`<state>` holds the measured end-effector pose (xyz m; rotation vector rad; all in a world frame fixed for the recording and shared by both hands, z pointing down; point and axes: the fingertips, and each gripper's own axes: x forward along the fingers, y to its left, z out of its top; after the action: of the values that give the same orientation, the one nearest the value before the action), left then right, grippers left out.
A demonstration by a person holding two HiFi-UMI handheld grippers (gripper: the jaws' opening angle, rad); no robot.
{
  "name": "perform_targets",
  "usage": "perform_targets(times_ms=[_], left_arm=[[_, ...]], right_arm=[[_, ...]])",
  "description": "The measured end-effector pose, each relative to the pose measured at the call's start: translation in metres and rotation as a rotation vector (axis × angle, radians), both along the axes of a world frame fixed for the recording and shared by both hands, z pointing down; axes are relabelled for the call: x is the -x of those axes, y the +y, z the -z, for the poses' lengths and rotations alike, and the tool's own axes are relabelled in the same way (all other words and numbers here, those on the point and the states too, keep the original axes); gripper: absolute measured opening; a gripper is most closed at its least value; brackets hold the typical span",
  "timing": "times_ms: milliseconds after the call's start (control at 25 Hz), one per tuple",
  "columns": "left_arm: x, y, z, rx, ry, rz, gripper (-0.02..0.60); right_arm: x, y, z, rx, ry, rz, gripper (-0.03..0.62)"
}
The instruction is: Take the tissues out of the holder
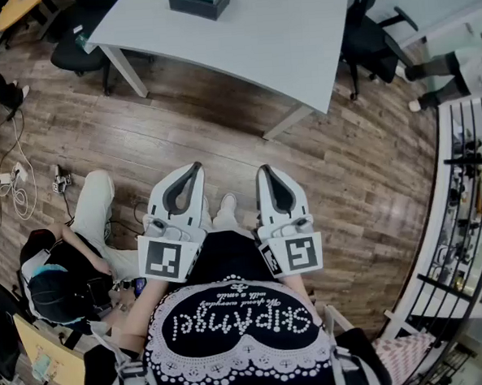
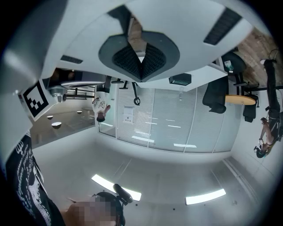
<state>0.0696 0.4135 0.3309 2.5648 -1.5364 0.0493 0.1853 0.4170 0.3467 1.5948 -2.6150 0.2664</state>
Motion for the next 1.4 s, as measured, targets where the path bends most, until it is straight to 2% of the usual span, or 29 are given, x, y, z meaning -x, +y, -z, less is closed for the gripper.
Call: perform_targets(times_ms=[600, 720, 960, 1200, 1400], left_arm=[[0.003, 0.006, -0.001, 0.004, -0.007, 0.019, 0.021], [-0.004, 0.006, -0.002, 0.009, -0.01, 0.032, 0.021], [-0.012, 0.013, -0.003, -0.003, -0.013, 0.061, 0.021], [-0.004, 0.006, -0.009, 0.013, -0.016, 0.092, 0.02], [0.008, -0.014, -0.005, 0.006, 0.009, 0.097, 0.02]], right_arm=[[-0.005, 0.005, 0.001, -0.001, -0.02, 0.0, 0.037], [-0.014, 0.003, 0.0, 0.003, -0.05, 0.016, 0.037], [-0.023, 0.009, -0.009, 0.014, -0.039, 0.064, 0.037], [-0.019, 0.003, -0.018, 0.034, -0.041, 0.084, 0.037], [-0.009, -0.013, -0.019, 0.052, -0.046, 0.079, 0.037]])
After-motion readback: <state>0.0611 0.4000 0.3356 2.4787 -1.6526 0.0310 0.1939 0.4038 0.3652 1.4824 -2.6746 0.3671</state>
